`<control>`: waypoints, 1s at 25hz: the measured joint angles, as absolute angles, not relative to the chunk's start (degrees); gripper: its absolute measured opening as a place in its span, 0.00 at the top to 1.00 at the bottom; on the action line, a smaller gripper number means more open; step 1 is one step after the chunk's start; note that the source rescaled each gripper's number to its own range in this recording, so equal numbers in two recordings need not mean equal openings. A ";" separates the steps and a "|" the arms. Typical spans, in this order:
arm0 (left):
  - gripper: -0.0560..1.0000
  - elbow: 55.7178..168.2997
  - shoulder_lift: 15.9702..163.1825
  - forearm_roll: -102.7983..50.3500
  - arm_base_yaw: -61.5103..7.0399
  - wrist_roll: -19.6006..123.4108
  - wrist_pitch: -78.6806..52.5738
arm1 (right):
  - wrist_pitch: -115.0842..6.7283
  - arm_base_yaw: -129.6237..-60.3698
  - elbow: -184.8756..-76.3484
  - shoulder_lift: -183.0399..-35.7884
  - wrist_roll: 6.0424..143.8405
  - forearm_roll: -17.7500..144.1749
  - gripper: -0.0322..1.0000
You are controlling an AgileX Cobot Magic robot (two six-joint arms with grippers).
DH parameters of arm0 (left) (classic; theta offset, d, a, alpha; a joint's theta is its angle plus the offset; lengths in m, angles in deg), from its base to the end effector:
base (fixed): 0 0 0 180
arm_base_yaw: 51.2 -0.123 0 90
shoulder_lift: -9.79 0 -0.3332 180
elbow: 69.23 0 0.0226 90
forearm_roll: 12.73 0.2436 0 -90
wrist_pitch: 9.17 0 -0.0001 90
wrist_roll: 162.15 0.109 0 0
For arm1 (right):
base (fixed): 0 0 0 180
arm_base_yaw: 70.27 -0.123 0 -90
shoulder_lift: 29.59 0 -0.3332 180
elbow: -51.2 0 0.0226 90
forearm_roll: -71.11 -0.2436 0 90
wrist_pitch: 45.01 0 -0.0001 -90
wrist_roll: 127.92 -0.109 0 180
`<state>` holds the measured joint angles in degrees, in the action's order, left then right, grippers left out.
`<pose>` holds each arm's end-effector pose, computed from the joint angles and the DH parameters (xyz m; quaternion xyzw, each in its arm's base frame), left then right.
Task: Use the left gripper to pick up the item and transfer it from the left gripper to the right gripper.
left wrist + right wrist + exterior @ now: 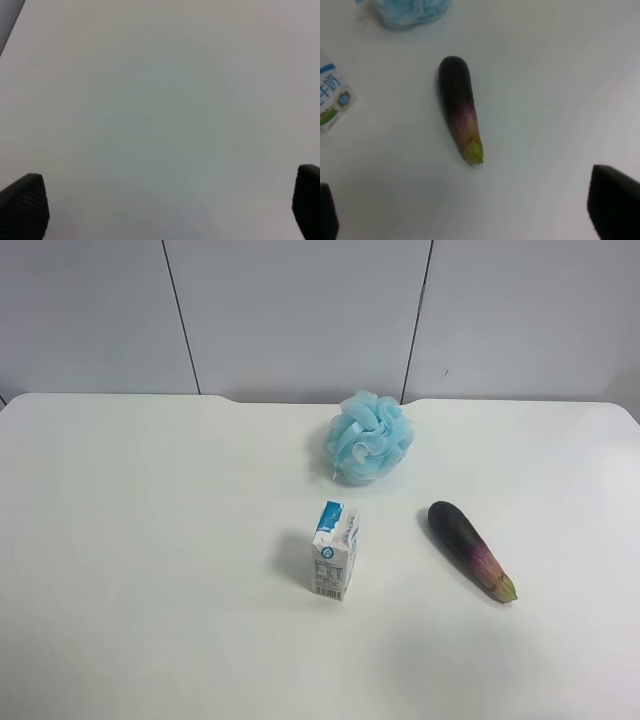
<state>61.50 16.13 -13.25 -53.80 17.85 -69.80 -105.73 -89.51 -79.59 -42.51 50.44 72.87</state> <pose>-0.0451 -0.0029 0.2678 -0.0191 0.8489 0.0074 0.5281 -0.0259 -0.0121 0.2722 -0.1345 0.8677 0.0716 0.4731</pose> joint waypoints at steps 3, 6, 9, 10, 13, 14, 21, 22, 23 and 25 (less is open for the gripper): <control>0.01 61.50 16.13 -13.25 -53.80 17.85 -69.80 | -105.73 -89.51 -79.59 -42.42 50.44 72.87 0.00; 0.01 61.50 16.13 -13.25 -53.80 17.85 -69.80 | -105.73 -88.53 -79.52 -41.51 50.51 72.81 0.00; 0.01 61.50 16.13 -13.25 -53.80 17.85 -69.80 | -105.73 -84.39 -79.52 -39.51 50.51 72.81 0.00; 0.01 61.50 16.13 -13.25 -53.80 17.85 -69.80 | -105.73 -82.89 -79.52 -38.75 50.51 72.81 0.00; 0.01 61.50 16.13 -13.25 -53.80 17.85 -69.80 | -105.74 -77.36 -79.52 -36.25 50.63 72.81 0.00; 0.01 61.50 16.13 -13.25 -53.80 17.85 -69.80 | -105.74 -75.55 -79.52 -36.09 50.63 72.81 0.00; 0.01 61.50 16.13 -13.25 -53.98 17.85 -69.80 | -105.74 -72.21 -79.50 -36.09 50.63 72.81 0.00; 0.01 61.50 16.13 -13.25 -53.98 17.85 -69.80 | -105.74 -72.21 -79.50 -36.09 50.63 72.81 0.00; 0.01 61.50 16.13 -13.25 -53.98 17.85 -69.80 | -105.74 -72.21 -79.50 -36.09 50.68 72.81 0.00; 0.01 61.50 16.13 -13.25 -53.98 17.85 -69.80 | -105.74 -72.21 -79.50 -36.09 50.68 72.81 0.00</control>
<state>61.50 16.13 -13.25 -53.98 17.85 -69.80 -105.74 -72.21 -79.50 -36.09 50.68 72.81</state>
